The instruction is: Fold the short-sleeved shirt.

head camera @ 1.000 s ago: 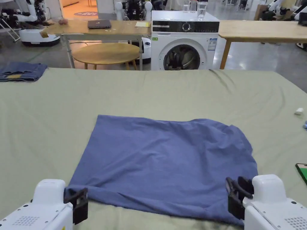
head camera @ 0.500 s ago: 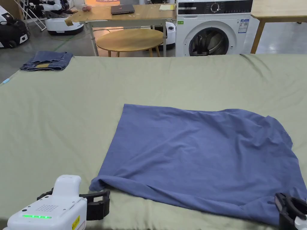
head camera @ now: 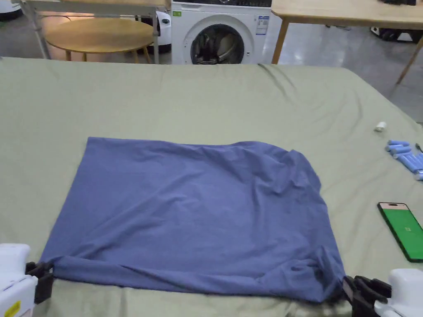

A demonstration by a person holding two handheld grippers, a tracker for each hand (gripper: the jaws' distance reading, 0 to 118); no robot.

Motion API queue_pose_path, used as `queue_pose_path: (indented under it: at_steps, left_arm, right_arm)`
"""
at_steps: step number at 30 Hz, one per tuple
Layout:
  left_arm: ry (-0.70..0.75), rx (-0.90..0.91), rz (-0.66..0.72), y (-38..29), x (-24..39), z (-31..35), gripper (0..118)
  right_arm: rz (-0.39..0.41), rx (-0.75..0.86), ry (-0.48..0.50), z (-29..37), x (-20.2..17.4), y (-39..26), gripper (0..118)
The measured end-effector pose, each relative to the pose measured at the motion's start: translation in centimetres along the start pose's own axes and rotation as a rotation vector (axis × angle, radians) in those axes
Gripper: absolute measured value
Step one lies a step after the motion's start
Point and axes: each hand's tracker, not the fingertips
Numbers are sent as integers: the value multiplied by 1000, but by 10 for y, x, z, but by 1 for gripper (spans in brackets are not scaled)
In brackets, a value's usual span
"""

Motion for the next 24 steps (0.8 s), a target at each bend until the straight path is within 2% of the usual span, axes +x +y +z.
queue_pose_path:
  at_steps: [2, 3, 4, 9, 10, 11, 12, 13, 14, 15, 21, 24]
  left_arm:
    - [5, 9, 6, 0, 1, 5, 1]
    - [7, 11, 11, 1, 3, 7, 1]
    - [11, 12, 10, 2, 4, 8, 1]
    - [44, 2, -19, 1, 9, 2, 1]
    - [47, -4, -19, 1, 10, 1, 1]
    - [48, -9, -18, 0, 8, -1, 1]
    - [51, -12, -18, 0, 8, -1, 1]
    - [50, -14, -19, 1, 7, -1, 1]
    - [44, -20, -24, 3, 7, 1, 1]
    - [58, -25, -39, 7, 10, 4, 1]
    - [85, 38, -118, 59, 13, 29, 1]
    - [97, 57, -151, 100, 26, 20, 1]
  right_arm:
    - [-21, -47, 27, -2, 5, -3, 103]
    - [-8, -47, 9, -6, 5, -5, 103]
    - [2, -36, 7, -7, 4, -8, 118]
    - [12, -58, 8, -35, -4, -10, 118]
    - [8, -71, 22, -42, -3, -9, 111]
    - [8, -64, 22, -49, -1, -10, 80]
    - [5, -52, 9, -55, 2, -10, 34]
    - [-13, -68, 8, -62, 6, -9, 4]
    - [-68, -100, 41, -64, 10, -8, 4]
    - [-82, -97, 67, -59, 12, -5, 4]
    - [-65, -1, 79, -38, 11, 40, 4]
    - [-62, 48, 81, -58, 11, 80, 4]
